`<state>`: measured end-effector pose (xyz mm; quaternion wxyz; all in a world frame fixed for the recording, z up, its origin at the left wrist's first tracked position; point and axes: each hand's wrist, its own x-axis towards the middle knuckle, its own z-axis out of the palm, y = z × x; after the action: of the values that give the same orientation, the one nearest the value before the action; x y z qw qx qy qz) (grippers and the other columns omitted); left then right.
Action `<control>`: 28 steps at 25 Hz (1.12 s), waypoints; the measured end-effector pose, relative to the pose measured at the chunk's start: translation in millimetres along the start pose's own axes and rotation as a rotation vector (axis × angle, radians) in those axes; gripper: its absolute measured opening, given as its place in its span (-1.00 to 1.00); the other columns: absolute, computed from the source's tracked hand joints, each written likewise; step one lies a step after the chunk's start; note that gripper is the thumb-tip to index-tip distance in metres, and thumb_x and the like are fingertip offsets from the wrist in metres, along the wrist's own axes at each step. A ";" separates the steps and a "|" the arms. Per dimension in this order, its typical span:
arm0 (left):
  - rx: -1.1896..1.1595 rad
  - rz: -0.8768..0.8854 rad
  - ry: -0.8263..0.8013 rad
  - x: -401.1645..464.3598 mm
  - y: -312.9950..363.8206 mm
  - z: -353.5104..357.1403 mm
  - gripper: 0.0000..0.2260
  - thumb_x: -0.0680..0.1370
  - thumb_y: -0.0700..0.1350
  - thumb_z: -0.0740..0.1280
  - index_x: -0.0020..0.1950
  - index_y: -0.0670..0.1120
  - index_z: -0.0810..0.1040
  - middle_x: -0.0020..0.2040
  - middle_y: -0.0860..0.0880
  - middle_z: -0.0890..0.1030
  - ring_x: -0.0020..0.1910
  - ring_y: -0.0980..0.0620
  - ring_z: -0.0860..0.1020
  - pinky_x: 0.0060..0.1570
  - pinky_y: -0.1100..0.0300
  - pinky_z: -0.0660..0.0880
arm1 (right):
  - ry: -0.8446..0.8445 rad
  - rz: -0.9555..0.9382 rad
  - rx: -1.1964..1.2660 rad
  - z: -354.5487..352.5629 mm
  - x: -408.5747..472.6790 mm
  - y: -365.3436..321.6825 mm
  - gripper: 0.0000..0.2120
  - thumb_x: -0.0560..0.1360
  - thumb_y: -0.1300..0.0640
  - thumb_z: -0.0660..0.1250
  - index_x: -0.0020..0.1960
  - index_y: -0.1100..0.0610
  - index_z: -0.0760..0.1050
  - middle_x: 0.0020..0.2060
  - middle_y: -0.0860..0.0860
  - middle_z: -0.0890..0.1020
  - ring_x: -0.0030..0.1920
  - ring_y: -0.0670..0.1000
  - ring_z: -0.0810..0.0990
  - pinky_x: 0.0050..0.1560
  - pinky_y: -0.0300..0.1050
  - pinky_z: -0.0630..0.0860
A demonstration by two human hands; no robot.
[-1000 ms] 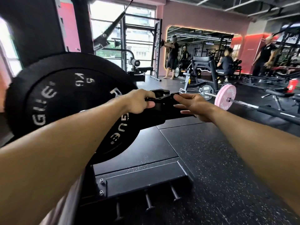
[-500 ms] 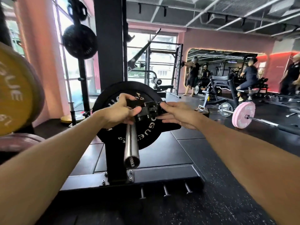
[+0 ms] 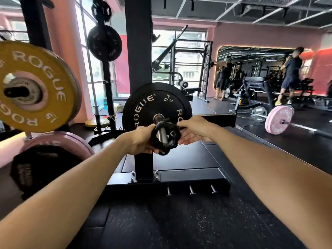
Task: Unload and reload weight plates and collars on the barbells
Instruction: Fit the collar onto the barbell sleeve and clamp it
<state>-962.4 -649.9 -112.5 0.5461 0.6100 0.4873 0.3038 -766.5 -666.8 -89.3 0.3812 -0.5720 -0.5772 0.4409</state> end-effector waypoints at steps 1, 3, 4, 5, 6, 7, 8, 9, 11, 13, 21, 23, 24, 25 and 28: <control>-0.035 -0.030 -0.010 0.4 -7.6 1.4 -0.52 0.68 0.13 -0.04 -0.07 -0.16 0.52 -0.28 -0.18 0.64 -0.38 -0.08 0.57 -0.33 0.18 0.45 | 0.002 0.029 0.010 4.6 0.2 6.6 -0.73 0.63 0.12 0.22 -0.03 0.35 0.46 -0.43 0.15 0.68 -0.42 0.09 0.69 -0.43 -0.14 0.62; -0.092 -0.102 -0.017 5.4 -22.8 5.4 -0.52 0.68 0.12 -0.04 -0.01 -0.17 0.53 -0.19 -0.22 0.66 -0.33 -0.14 0.62 -0.32 0.15 0.57 | 0.005 0.084 0.027 14.6 2.9 20.7 -0.74 0.63 0.15 0.21 -0.09 0.35 0.43 -0.47 0.16 0.66 -0.43 0.11 0.69 -0.44 -0.13 0.62; -0.103 -0.127 -0.019 10.4 -30.4 8.1 -0.54 0.68 0.11 -0.03 0.02 -0.17 0.54 -0.17 -0.23 0.68 -0.32 -0.15 0.64 -0.34 0.13 0.60 | 0.008 0.100 0.028 18.6 5.7 28.1 -0.74 0.63 0.16 0.20 -0.10 0.36 0.43 -0.47 0.16 0.66 -0.43 0.11 0.69 -0.43 -0.11 0.63; -0.106 -0.135 -0.008 17.5 -37.5 10.1 -0.56 0.68 0.09 -0.01 0.03 -0.18 0.55 -0.19 -0.21 0.69 -0.34 -0.14 0.66 -0.36 0.12 0.60 | 0.009 0.109 0.026 22.2 9.7 34.5 -0.72 0.64 0.16 0.19 -0.11 0.37 0.43 -0.47 0.17 0.66 -0.43 0.11 0.69 -0.41 -0.10 0.64; -0.111 -0.128 0.020 25.5 -44.2 11.2 -0.58 0.67 0.07 0.00 0.04 -0.17 0.55 -0.23 -0.19 0.69 -0.36 -0.12 0.66 -0.38 0.11 0.60 | 0.013 0.112 0.029 25.3 14.3 40.0 -0.71 0.64 0.16 0.19 -0.12 0.38 0.44 -0.46 0.17 0.66 -0.43 0.11 0.69 -0.40 -0.10 0.65; -0.120 -0.109 0.061 33.8 -49.9 12.2 -0.58 0.67 0.06 0.00 0.05 -0.18 0.54 -0.28 -0.16 0.69 -0.39 -0.10 0.66 -0.40 0.11 0.59 | 0.024 0.109 0.035 27.5 18.3 44.7 -0.71 0.64 0.17 0.18 -0.11 0.39 0.45 -0.45 0.18 0.66 -0.43 0.11 0.69 -0.38 -0.10 0.66; -0.130 -0.087 0.103 42.4 -55.0 12.5 -0.59 0.68 0.05 -0.02 0.08 -0.19 0.52 -0.31 -0.16 0.68 -0.41 -0.09 0.66 -0.43 0.10 0.58 | 0.042 0.103 0.041 29.2 22.6 48.6 -0.72 0.64 0.17 0.18 -0.09 0.40 0.45 -0.43 0.20 0.66 -0.43 0.12 0.68 -0.38 -0.09 0.66; -0.136 -0.067 0.139 51.6 -59.9 13.0 -0.59 0.67 0.05 -0.02 0.13 -0.21 0.48 -0.28 -0.17 0.68 -0.42 -0.09 0.66 -0.44 0.09 0.57 | 0.062 0.102 0.044 30.8 27.7 52.6 -0.72 0.64 0.17 0.18 -0.06 0.41 0.45 -0.40 0.22 0.65 -0.44 0.12 0.68 -0.39 -0.09 0.65; -0.118 -0.023 0.199 67.7 -68.6 14.4 -0.61 0.67 0.06 -0.01 0.25 -0.22 0.35 -0.12 -0.19 0.63 -0.37 -0.09 0.65 -0.44 0.08 0.57 | 0.091 0.108 0.051 32.3 36.5 60.2 -0.72 0.65 0.16 0.19 0.01 0.41 0.43 -0.33 0.24 0.63 -0.46 0.11 0.67 -0.38 -0.08 0.65; -0.087 0.009 0.234 81.1 -74.0 15.9 -0.63 0.67 0.09 0.00 0.30 -0.17 0.23 -0.03 -0.13 0.56 -0.28 -0.07 0.64 -0.41 0.08 0.58 | 0.122 0.108 0.059 32.5 47.1 67.4 -0.70 0.66 0.13 0.19 0.08 0.41 0.42 -0.27 0.25 0.62 -0.47 0.10 0.67 -0.38 -0.08 0.65; -0.091 -0.021 0.270 142.6 -64.7 2.0 -0.53 0.67 0.07 0.02 0.40 -0.27 0.22 0.03 -0.17 0.56 -0.20 -0.04 0.60 -0.51 0.17 0.54 | 0.184 0.099 0.067 24.4 119.1 74.2 -0.72 0.65 0.14 0.20 0.07 0.39 0.47 -0.31 0.22 0.64 -0.38 0.16 0.66 -0.36 -0.06 0.63; -0.114 -0.042 0.269 164.9 -63.5 -4.7 -0.51 0.67 0.10 0.02 0.39 -0.27 0.30 0.04 -0.19 0.61 -0.19 -0.04 0.61 -0.47 0.18 0.53 | 0.207 0.095 0.066 19.6 146.5 72.9 -0.75 0.64 0.15 0.22 0.05 0.38 0.46 -0.28 0.24 0.64 -0.35 0.20 0.65 -0.36 -0.02 0.62; -0.134 -0.057 0.257 174.8 -63.4 -8.6 -0.51 0.67 0.12 0.02 0.34 -0.26 0.38 -0.01 -0.17 0.65 -0.20 -0.04 0.62 -0.43 0.16 0.53 | 0.220 0.092 0.065 17.5 159.8 71.8 -0.76 0.63 0.16 0.23 0.04 0.38 0.47 -0.25 0.27 0.64 -0.34 0.23 0.65 -0.36 -0.01 0.61; -0.159 -0.082 0.236 187.9 -64.0 -13.3 -0.50 0.66 0.15 0.02 0.26 -0.23 0.46 -0.09 -0.15 0.68 -0.21 -0.04 0.63 -0.38 0.14 0.54 | 0.234 0.092 0.063 15.9 176.0 70.8 -0.76 0.63 0.16 0.24 0.03 0.38 0.47 -0.22 0.29 0.64 -0.33 0.24 0.65 -0.35 0.01 0.62; -0.250 -0.162 0.170 234.1 -62.8 -24.4 -0.44 0.63 0.24 0.02 0.12 -0.20 0.56 -0.07 -0.19 0.68 -0.09 -0.13 0.64 -0.12 0.02 0.58 | 0.273 0.100 0.061 9.9 226.9 72.6 -0.75 0.62 0.16 0.26 -0.02 0.38 0.47 -0.21 0.30 0.62 -0.35 0.23 0.64 -0.31 0.04 0.63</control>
<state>-921.1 -428.6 -205.4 0.5972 0.4681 0.5378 0.3674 -764.8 -444.5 -175.7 0.4511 -0.6426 -0.4771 0.3949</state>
